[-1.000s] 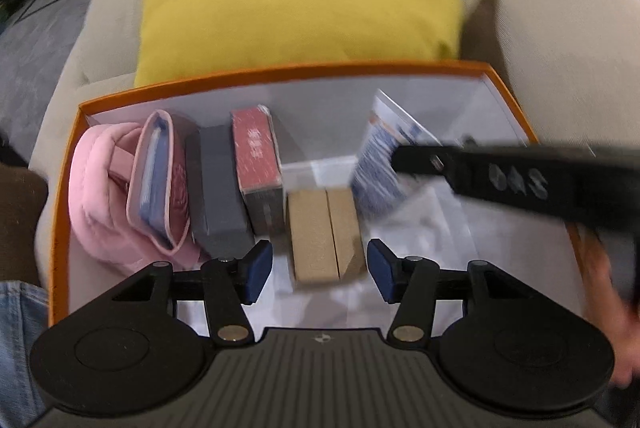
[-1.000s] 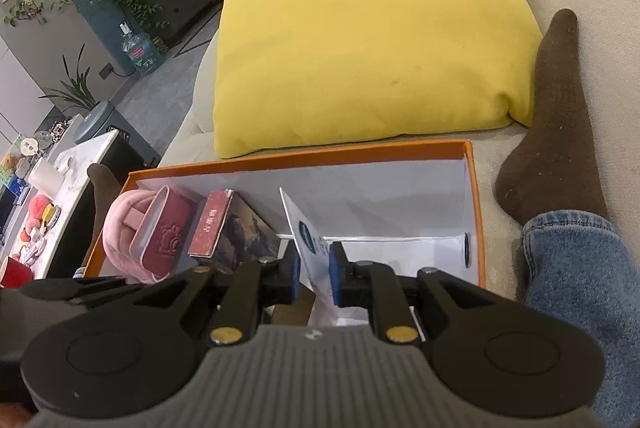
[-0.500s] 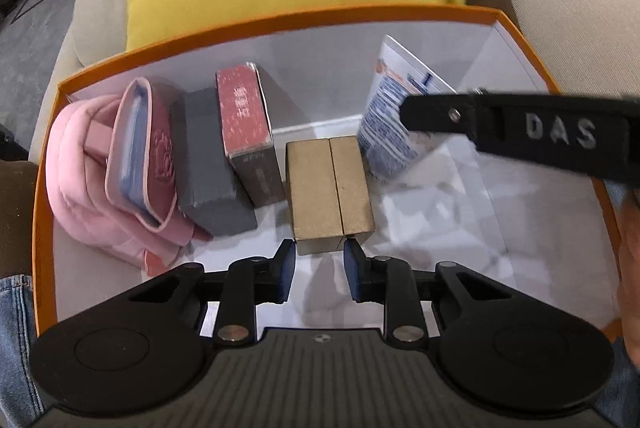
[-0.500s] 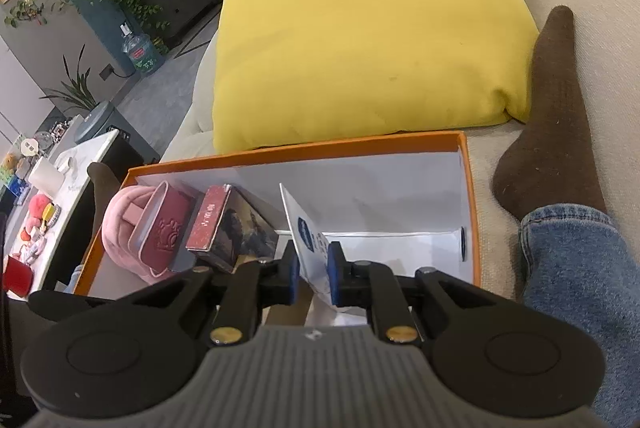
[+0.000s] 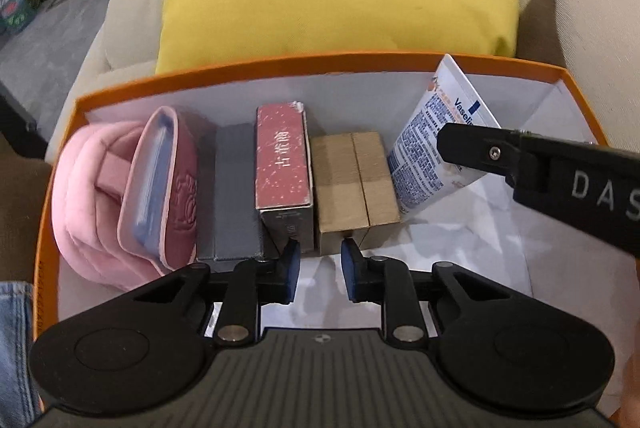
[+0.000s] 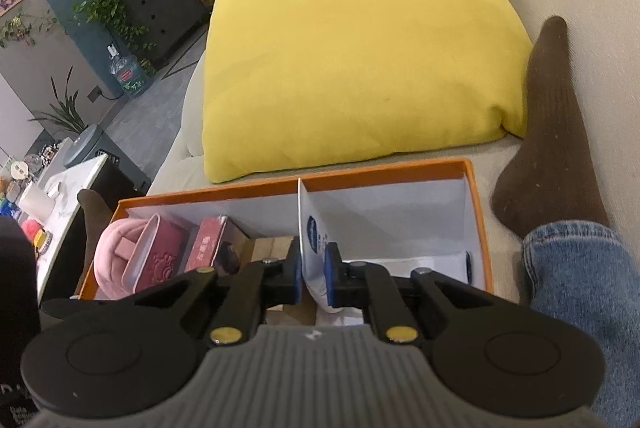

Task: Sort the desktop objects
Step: 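Lower the cardboard box into the orange box and open the left gripper while the right releases the tube, then grasp the brown bear plush with the left gripper while the right grasps the striped-hat plush, then carry both plush toys into the orange box and open both grippers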

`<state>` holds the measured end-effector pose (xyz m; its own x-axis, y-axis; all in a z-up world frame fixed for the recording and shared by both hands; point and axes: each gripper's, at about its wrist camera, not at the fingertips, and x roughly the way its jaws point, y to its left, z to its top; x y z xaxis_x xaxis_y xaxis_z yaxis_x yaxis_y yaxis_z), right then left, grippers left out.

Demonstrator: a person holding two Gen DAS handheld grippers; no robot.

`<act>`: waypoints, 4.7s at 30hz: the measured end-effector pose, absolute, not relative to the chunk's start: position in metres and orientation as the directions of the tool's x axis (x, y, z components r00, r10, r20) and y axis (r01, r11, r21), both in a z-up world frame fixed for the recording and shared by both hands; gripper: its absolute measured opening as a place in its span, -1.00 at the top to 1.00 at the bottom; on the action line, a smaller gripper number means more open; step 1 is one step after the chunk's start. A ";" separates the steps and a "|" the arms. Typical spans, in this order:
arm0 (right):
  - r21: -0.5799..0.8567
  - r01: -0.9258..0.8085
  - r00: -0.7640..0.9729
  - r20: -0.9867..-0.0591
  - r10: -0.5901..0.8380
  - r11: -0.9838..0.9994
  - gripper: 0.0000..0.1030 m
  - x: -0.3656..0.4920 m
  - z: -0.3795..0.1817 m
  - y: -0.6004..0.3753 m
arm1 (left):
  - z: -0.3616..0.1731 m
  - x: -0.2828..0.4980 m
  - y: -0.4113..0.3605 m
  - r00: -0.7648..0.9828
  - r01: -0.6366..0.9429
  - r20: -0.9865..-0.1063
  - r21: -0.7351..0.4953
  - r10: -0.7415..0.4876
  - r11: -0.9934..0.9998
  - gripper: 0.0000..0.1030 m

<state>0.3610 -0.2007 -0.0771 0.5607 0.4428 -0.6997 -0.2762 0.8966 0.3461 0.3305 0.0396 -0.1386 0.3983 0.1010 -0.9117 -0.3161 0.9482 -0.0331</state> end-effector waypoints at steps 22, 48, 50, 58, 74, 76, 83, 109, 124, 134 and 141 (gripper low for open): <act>0.384 -0.328 0.560 -0.656 0.505 0.863 0.32 0.340 -0.064 -0.209 | -0.118 0.294 0.038 0.457 -0.298 -0.887 -0.085 0.064 0.951 0.49; 0.157 -0.683 0.455 -0.673 0.583 0.714 0.14 0.135 -0.066 -0.166 | -0.115 0.070 0.036 0.467 -0.539 -0.878 -0.186 0.107 0.822 -0.12; 0.111 -0.720 0.424 -0.711 0.560 0.685 0.14 0.139 -0.074 -0.154 | -0.124 0.067 0.035 0.440 -0.551 -0.891 -0.170 0.112 0.817 -0.12; 0.108 -0.803 0.263 -0.818 0.511 0.586 -0.04 0.165 -0.098 -0.129 | -0.151 0.070 0.038 0.388 -0.558 -0.920 -0.188 0.054 0.808 -0.12; 0.350 -0.770 -0.020 -0.849 0.527 0.534 -0.28 0.197 -0.135 -0.115 | -0.169 0.065 0.040 0.385 -0.537 -0.923 -0.213 0.012 0.816 -0.03; 0.337 -0.766 0.004 -0.849 0.529 0.547 -0.22 0.191 -0.133 -0.115 | -0.169 0.062 0.037 0.398 -0.530 -0.917 -0.211 0.021 0.822 0.00; 0.308 -0.748 0.097 -0.826 0.556 0.588 -0.17 0.170 -0.114 -0.127 | -0.157 0.043 0.027 0.450 -0.509 -0.891 -0.208 0.053 0.835 0.09; 0.366 -0.518 0.558 -0.541 0.629 0.773 -0.19 0.235 0.021 -0.205 | -0.004 0.185 0.033 0.651 -0.190 -0.756 -0.076 0.067 0.979 0.10; 0.500 -0.394 0.352 -0.693 0.629 0.771 -0.19 0.291 -0.074 -0.199 | -0.072 0.235 0.053 0.349 -0.135 -0.935 -0.113 -0.059 0.984 0.10; 0.521 -0.340 0.231 -0.761 0.607 0.783 -0.19 0.308 -0.106 -0.186 | -0.095 0.243 0.064 0.239 -0.114 -0.968 -0.107 -0.078 0.988 0.10; 0.505 -0.358 0.220 -0.772 0.596 0.786 -0.25 0.307 -0.106 -0.183 | -0.098 0.243 0.074 0.191 -0.118 -0.974 -0.146 -0.122 0.982 0.09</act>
<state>0.3075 -0.1831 -0.1057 0.2197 0.5964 -0.7721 -0.3576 0.7855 0.5050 0.2435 0.0737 -0.0975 0.1910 -0.1216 -0.9740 -0.1175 0.9823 -0.1457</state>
